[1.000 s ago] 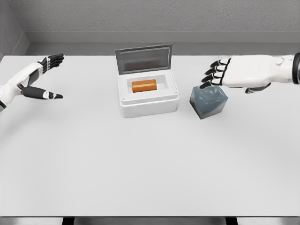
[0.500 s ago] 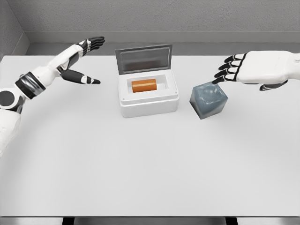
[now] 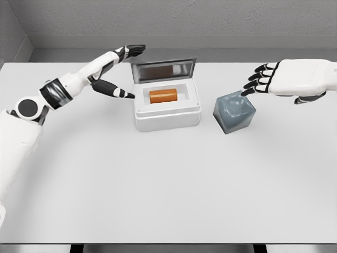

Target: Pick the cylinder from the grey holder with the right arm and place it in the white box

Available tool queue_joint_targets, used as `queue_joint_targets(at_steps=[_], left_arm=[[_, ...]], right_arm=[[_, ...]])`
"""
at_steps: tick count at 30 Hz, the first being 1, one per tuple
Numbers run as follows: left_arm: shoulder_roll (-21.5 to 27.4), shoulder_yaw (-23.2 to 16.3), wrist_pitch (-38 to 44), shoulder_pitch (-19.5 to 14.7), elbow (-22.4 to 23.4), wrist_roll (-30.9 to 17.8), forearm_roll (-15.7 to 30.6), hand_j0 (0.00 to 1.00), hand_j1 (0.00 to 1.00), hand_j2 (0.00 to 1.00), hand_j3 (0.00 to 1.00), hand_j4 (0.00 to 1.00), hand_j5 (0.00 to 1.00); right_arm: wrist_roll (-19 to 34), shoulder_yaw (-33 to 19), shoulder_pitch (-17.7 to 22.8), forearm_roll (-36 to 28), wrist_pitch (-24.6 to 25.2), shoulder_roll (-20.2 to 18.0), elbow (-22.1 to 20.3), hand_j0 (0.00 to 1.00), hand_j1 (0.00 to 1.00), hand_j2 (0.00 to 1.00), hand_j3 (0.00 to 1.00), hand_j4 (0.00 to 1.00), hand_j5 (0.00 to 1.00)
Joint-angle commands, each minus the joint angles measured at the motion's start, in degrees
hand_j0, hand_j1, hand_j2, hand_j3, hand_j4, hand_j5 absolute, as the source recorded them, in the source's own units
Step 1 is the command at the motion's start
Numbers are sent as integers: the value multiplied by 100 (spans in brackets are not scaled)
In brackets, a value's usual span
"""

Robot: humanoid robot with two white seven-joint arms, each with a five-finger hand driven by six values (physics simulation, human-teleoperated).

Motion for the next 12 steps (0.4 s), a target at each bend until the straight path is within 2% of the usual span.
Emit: queue_joint_targets(at_steps=[1,3,6,7,9,12], left_arm=[[23,-13,8,9,-148,1,56,100,100,100,100,100,100],[84,-13,8,26,-236,1,74,100,100,100,100,100,100],[260,-4,8,35,-104,1,197,100,100,100,100,100,100],[401,13,8,35,151,1,241,100,100,100,100,100,100],[647,40,8,53,327,1,241,100,100,100,100,100,100],[691,66,8,44,810,1,241,100,100,100,100,100,100]], right_arm=[[-2,-8,0,-18,14,-19,0,100,100,100,100,100,100],[-2,-17,0,-18,14,-28,0,100,100,100,100,100,100],[-2,-8,0,-18,14,-37,0,100,100,100,100,100,100],[-2,-8,0,-18,14,-37,1,100,100,100,100,100,100],[-2,-8,0,-18,14,-37,0,100,100,100,100,100,100],[-2,-8,26,-18,14,-28,0,100,100,100,100,100,100]])
